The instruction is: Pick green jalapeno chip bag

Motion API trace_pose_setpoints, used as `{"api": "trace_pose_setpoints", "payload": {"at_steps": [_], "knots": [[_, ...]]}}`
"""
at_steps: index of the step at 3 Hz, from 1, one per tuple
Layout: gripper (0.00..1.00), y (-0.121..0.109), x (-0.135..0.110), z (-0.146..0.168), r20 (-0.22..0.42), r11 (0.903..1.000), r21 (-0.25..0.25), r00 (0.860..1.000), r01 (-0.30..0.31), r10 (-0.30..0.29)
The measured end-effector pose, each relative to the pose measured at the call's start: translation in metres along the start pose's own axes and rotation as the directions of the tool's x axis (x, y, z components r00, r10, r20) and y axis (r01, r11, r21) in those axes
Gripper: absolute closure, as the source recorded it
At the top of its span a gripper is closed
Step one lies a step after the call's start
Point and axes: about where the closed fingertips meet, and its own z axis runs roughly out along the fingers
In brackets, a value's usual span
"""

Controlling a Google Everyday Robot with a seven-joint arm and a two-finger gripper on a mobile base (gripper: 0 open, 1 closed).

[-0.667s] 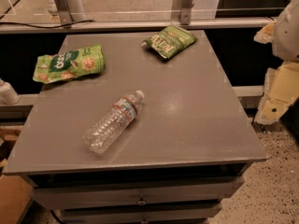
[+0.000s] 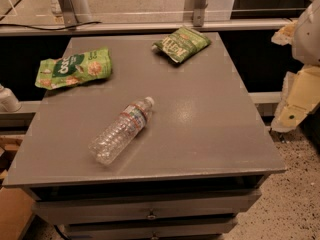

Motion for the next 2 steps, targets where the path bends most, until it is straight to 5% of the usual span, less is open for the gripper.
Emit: {"api": "trace_pose_setpoints", "payload": {"at_steps": [2], "knots": [[0.0, -0.047, -0.026, 0.028, 0.144, 0.9947, 0.091, 0.989, -0.048, 0.035]]}}
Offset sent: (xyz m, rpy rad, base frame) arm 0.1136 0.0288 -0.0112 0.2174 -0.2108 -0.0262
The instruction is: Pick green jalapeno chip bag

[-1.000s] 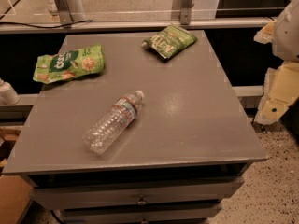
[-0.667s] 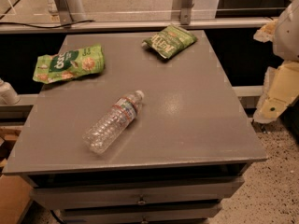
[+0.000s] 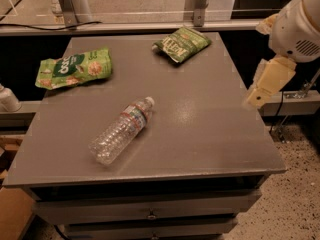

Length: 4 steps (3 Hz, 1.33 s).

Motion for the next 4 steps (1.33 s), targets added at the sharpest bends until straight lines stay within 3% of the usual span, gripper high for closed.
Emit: {"api": "trace_pose_setpoints", "payload": {"at_steps": [1, 2, 3, 4], "knots": [[0.0, -0.031, -0.028, 0.031, 0.067, 0.9996, 0.025, 0.998, 0.009, -0.011], [0.0, -0.049, -0.058, 0.07, 0.109, 0.9999, 0.01, 0.994, 0.01, -0.011], [0.0, -0.049, -0.058, 0.07, 0.109, 0.9999, 0.01, 0.994, 0.01, -0.011], [0.0, -0.054, -0.067, 0.084, 0.147, 0.9997, 0.023, 0.989, 0.002, -0.006]]}}
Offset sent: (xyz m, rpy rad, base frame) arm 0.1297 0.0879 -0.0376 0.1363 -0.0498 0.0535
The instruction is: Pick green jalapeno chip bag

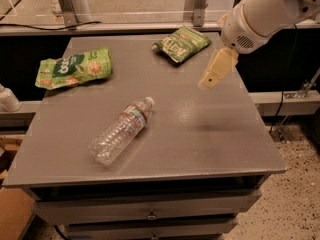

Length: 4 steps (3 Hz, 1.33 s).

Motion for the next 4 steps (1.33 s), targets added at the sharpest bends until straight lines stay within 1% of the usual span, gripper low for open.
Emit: {"api": "trace_pose_setpoints", "payload": {"at_steps": [1, 2, 3, 4], "knots": [[0.0, -0.016, -0.007, 0.027, 0.05, 0.9989, 0.028, 0.998, -0.037, 0.035], [0.0, -0.04, -0.006, 0.064, 0.076, 0.9926, 0.07, 0.993, -0.099, 0.094], [0.0, -0.068, 0.002, 0.093, 0.102, 0.9779, 0.112, 0.981, -0.176, 0.165], [0.0, -0.095, 0.002, 0.118, 0.135, 0.9568, 0.141, 0.962, -0.254, 0.236]]}}
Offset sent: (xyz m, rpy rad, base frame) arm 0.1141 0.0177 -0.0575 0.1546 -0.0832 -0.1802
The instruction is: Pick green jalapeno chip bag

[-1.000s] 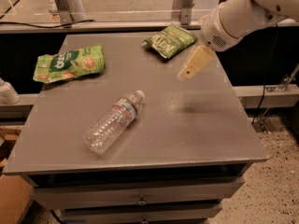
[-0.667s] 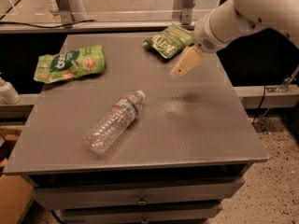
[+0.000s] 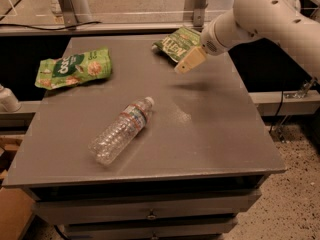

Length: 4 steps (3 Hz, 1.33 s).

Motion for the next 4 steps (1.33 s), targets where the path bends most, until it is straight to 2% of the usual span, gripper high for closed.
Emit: {"api": "trace_pose_setpoints", "payload": {"at_steps": [1, 2, 3, 4], "knots": [[0.0, -0.014, -0.001, 0.026, 0.008, 0.997, 0.015, 0.997, -0.076, 0.076], [0.0, -0.021, 0.002, 0.048, 0.02, 0.9878, 0.013, 0.988, -0.155, 0.155], [0.0, -0.023, -0.002, 0.073, 0.049, 0.9731, -0.004, 0.972, -0.231, 0.23], [0.0, -0.021, -0.007, 0.09, 0.079, 0.9616, -0.023, 0.958, -0.273, 0.274]]}}
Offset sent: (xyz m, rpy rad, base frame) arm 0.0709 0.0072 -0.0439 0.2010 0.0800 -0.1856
